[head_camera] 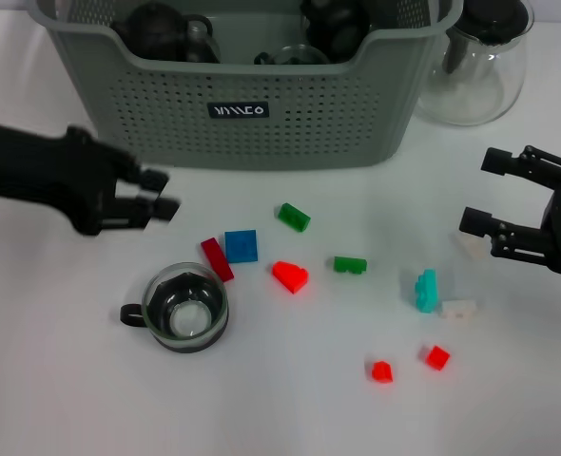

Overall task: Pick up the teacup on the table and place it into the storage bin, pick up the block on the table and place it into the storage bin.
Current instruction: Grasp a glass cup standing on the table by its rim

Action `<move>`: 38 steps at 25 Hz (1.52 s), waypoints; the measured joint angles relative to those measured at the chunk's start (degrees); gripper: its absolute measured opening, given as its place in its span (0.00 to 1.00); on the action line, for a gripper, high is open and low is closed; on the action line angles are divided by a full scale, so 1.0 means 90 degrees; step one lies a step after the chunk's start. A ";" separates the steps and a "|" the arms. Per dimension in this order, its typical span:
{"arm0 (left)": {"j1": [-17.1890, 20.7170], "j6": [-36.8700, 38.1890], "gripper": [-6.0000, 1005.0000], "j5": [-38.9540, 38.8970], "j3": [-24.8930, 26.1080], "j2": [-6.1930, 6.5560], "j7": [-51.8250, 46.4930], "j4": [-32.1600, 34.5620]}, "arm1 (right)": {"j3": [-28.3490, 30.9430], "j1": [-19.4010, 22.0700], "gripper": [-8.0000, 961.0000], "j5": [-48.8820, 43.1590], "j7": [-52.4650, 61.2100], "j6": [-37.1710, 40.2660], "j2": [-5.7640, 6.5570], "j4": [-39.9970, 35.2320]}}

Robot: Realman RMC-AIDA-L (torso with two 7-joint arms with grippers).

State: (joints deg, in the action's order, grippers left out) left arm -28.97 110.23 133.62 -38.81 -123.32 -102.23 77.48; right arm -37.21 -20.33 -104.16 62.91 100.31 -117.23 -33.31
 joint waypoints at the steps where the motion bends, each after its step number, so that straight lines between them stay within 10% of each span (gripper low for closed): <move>1: 0.0011 -0.0021 0.34 0.0229 -0.0071 -0.0042 -0.0088 0.0144 | -0.0004 -0.0006 0.90 0.0000 0.0000 -0.0001 0.0000 0.0000; 15: -0.0030 -0.0496 0.34 0.2140 -0.2092 -0.0164 -0.2083 0.1240 | -0.0004 -0.0001 0.90 0.0001 0.0011 0.0027 -0.0002 0.0000; 38: -0.0282 -0.0185 0.33 0.2882 -0.2610 -0.0152 -0.4018 0.1143 | -0.0019 -0.0003 0.90 0.0001 0.0012 0.0022 0.0005 -0.0004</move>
State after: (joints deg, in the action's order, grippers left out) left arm -31.50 108.57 159.55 -62.30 -124.69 -138.39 87.77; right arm -37.39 -20.36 -104.15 63.02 100.51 -117.18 -33.35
